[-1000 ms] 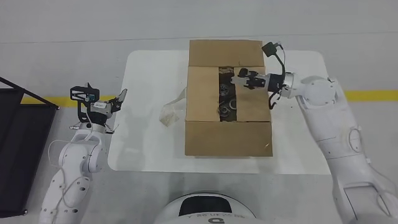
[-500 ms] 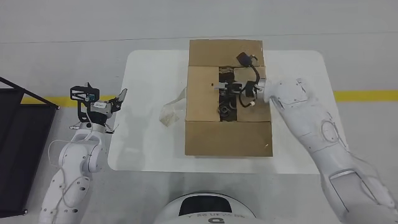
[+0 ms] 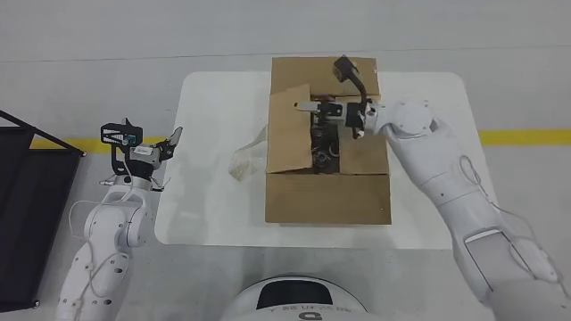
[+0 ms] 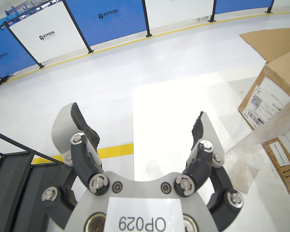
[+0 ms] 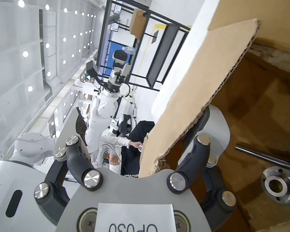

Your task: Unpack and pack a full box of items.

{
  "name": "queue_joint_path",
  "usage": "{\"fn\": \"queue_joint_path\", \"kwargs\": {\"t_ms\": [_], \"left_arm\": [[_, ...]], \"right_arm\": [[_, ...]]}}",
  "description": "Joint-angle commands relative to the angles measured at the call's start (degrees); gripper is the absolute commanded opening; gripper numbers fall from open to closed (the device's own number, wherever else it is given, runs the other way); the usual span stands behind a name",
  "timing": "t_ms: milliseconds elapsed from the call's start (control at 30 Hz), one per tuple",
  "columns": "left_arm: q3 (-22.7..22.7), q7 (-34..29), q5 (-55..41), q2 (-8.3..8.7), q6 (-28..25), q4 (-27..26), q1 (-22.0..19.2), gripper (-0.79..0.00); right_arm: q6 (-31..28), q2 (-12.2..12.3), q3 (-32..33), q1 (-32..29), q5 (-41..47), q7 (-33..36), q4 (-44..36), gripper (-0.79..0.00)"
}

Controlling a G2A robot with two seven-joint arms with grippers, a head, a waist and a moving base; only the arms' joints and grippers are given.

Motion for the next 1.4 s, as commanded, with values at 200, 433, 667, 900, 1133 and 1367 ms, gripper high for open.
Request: {"fn": "queue_joint_path", "kwargs": {"t_ms": [200,433,667,900,1133,1367], "left_arm": [[0.0,0.0,0.0,0.0,0.0,0.0,0.0,0.0],[0.0,0.0,0.0,0.0,0.0,0.0,0.0,0.0],[0.0,0.0,0.0,0.0,0.0,0.0,0.0,0.0],[0.0,0.0,0.0,0.0,0.0,0.0,0.0,0.0],[0.0,0.0,0.0,0.0,0.0,0.0,0.0,0.0],[0.0,0.0,0.0,0.0,0.0,0.0,0.0,0.0]], "right_arm": [[2.86,-1.5,-5.19,1.23,-5.2,-3.95,-7.09,-0.022],[10.0,-4.41,-13.89,4.41,-14.3,-10.97,-8.76,0.0],[13.67,-8.71,-21.1,9.38,-15.68,-14.5,1.15,0.0],[11.69,-11.82,-24.42,11.48,-15.82,-15.75,7.47,0.0],[3.21,-9.42,-17.06,10.07,-13.01,-12.59,2.43,0.0],[-0.85,-1.83,2.44,-3.2,-13.17,-6.17,-15.88,0.0]]}}
